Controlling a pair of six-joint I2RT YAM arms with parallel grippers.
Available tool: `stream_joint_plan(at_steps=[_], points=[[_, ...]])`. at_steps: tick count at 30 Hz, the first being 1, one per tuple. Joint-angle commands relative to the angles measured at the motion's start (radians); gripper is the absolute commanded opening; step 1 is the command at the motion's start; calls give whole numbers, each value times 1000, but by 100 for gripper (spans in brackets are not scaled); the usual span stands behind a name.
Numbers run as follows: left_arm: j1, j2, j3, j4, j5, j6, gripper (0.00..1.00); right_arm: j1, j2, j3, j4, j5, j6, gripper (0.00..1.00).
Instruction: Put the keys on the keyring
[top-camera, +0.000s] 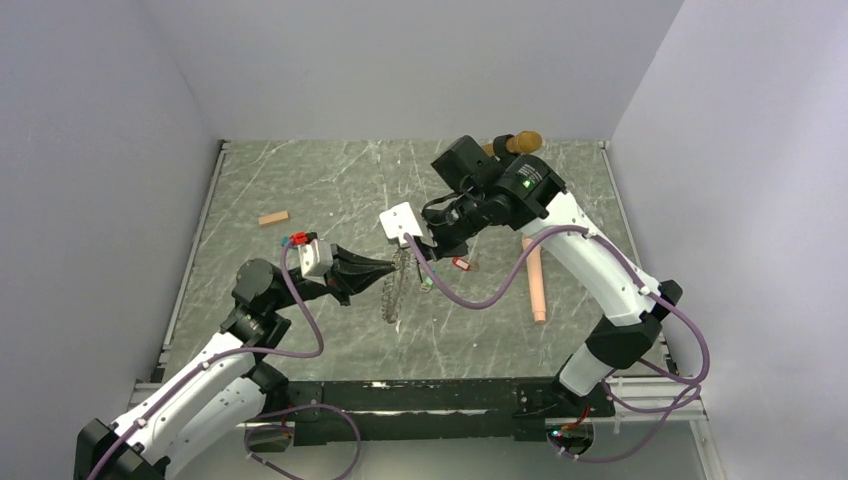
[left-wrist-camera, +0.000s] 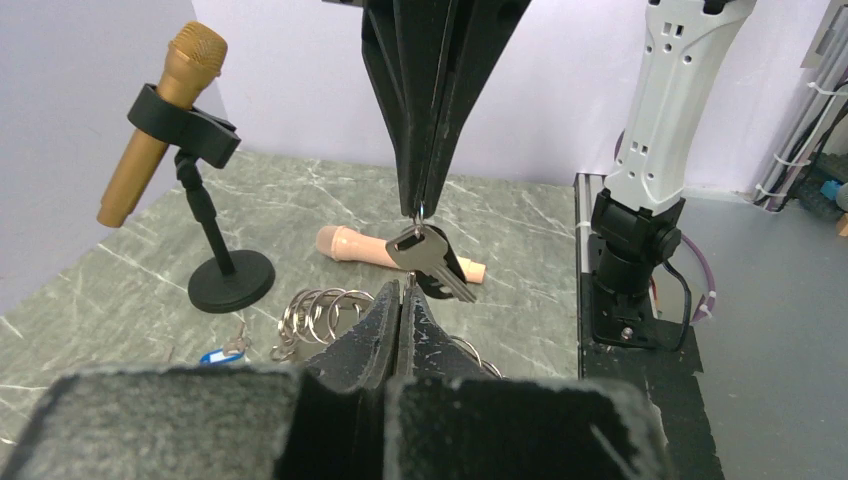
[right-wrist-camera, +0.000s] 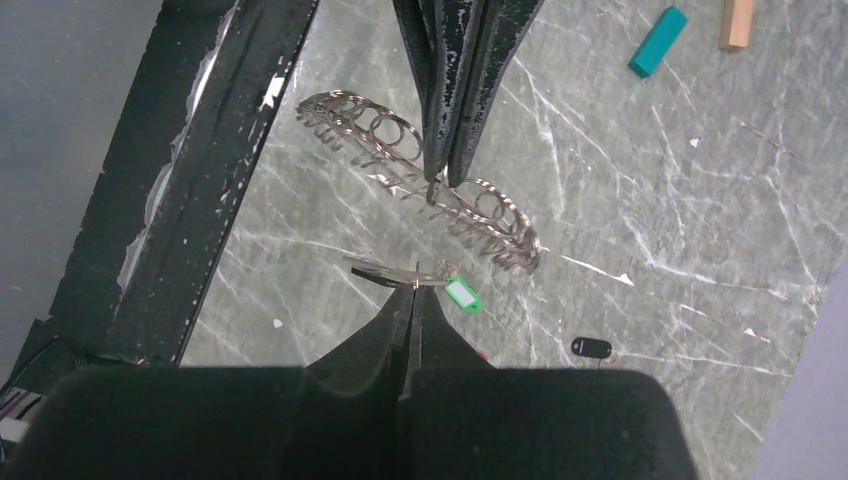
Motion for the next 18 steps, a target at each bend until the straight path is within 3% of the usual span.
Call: stream_joint_plan(at_steps=[1,18], points=[[6,-22,24,23,-41,31,0,12,6,31,-11,25,24,0],[5,-2,45,16,-27,57,0,38,49,74,18,55,68,0]])
